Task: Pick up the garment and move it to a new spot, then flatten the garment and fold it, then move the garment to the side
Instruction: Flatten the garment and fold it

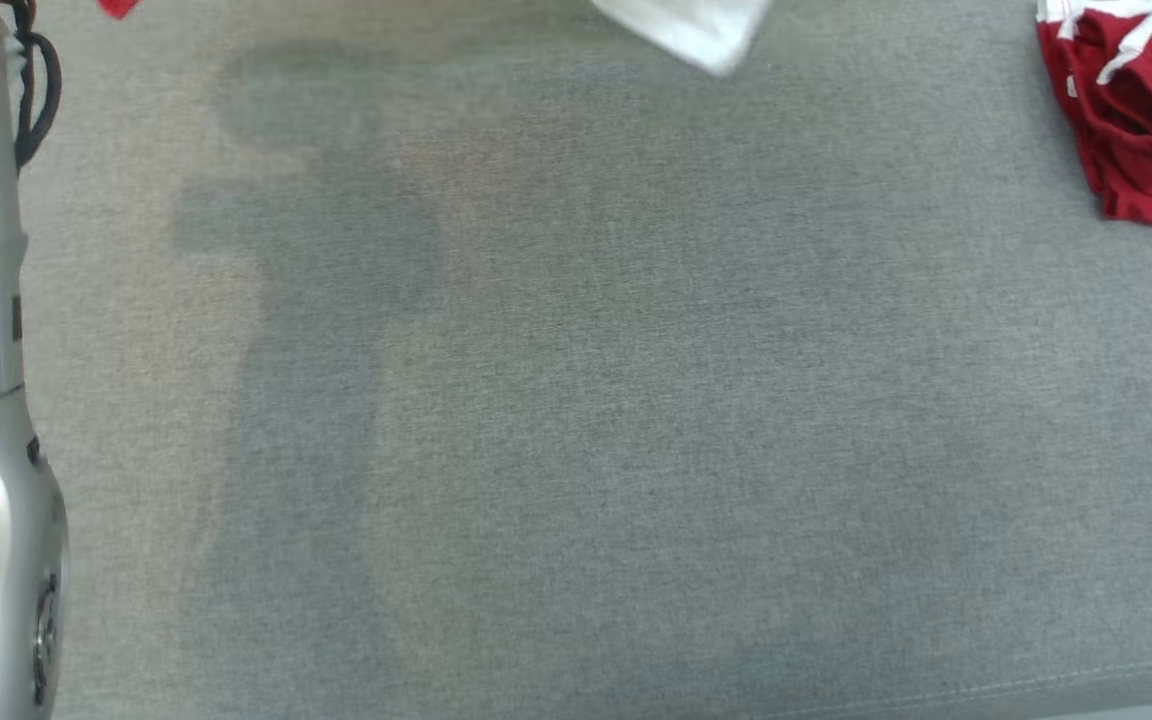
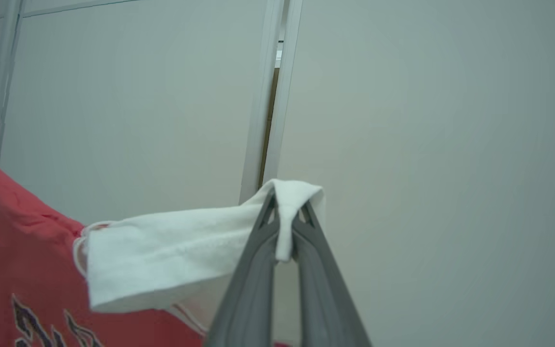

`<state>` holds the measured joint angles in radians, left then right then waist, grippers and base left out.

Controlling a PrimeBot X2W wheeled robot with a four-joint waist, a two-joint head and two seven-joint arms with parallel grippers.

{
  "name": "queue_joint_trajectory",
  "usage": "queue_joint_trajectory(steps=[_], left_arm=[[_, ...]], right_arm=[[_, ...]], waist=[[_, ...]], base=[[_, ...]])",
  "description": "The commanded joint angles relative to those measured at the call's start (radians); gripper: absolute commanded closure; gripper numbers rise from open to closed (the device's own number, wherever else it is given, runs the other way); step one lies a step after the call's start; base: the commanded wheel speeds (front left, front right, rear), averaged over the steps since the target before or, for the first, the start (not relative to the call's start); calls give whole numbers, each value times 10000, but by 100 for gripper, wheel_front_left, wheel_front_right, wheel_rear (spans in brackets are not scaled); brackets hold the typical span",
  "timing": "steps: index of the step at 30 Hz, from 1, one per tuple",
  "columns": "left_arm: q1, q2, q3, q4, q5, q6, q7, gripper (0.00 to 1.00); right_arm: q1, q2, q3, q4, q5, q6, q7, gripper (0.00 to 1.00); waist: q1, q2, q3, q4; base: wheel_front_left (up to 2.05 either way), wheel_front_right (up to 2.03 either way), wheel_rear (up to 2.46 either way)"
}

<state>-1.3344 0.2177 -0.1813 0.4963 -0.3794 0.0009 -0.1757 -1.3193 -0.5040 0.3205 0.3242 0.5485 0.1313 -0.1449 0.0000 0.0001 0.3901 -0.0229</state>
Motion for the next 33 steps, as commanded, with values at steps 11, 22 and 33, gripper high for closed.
queue_joint_trajectory(steps=[11,22,33], left_arm=[[1431,-857,75,5797,-665,19,-389,100],[3682,-977,841,5978,-1124,-391,-900,100],[9587,-1231,2232,993,-496,-115,-893,100]], right_arm=[[908,2411,2359,5276,1063,-10,-571,100],[3922,2025,2765,3778,2338,-5,-1207,100],[10460,1538,203,-1218,806,-7,-1209,100]], waist=[[0,-1,500,-483],[0,-1,508,-496],[0,-1,-699,-493]], base=[[0,0,0],[0,0,0],[0,0,0]])
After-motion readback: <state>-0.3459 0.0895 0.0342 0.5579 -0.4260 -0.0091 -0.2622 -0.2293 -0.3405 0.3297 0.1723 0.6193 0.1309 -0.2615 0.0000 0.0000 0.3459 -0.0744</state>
